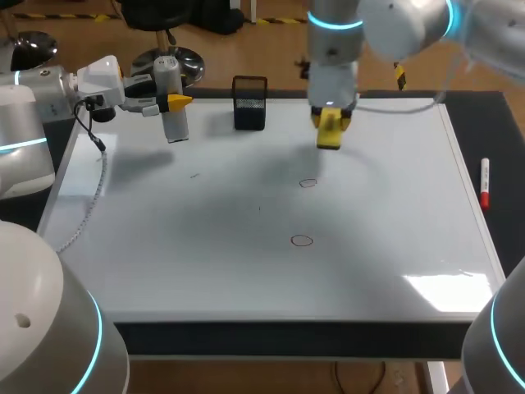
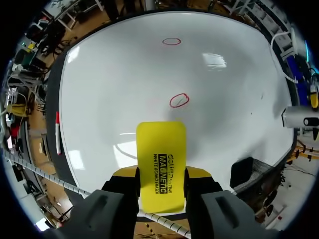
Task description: Pick up the inspection probe, press it on each red-marked spot on the whiteboard one by one, put down the probe, pick up the eraser, and wipe off all the red marks.
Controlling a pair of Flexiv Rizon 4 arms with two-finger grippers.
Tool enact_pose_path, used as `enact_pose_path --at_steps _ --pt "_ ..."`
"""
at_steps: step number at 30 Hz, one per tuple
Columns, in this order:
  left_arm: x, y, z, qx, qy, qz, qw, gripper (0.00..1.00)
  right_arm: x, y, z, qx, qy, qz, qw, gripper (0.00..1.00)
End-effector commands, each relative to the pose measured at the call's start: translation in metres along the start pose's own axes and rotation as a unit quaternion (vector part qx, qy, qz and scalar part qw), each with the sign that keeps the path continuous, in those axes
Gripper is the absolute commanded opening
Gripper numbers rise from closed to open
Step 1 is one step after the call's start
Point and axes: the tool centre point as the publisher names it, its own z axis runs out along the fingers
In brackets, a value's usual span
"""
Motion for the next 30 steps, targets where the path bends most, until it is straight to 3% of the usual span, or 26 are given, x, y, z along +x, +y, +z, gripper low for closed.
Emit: enact_pose_path --at_steps 1,16,30 --pt "-0.001 -0.001 0.000 0.000 0.001 0.000 1.000 0.00 0.019 -0.024 -0.001 -0.011 0.001 0.010 1.000 0.00" --pt "-0.001 -0.001 0.000 0.000 0.001 0.000 1.000 0.00 0.089 -0.086 0.006 -0.019 0.005 0.088 0.996 0.00" --pt "-0.001 -0.001 0.000 0.000 0.001 0.000 1.000 0.00 0.131 -0.101 0.009 -0.019 0.012 0.123 0.992 0.00"
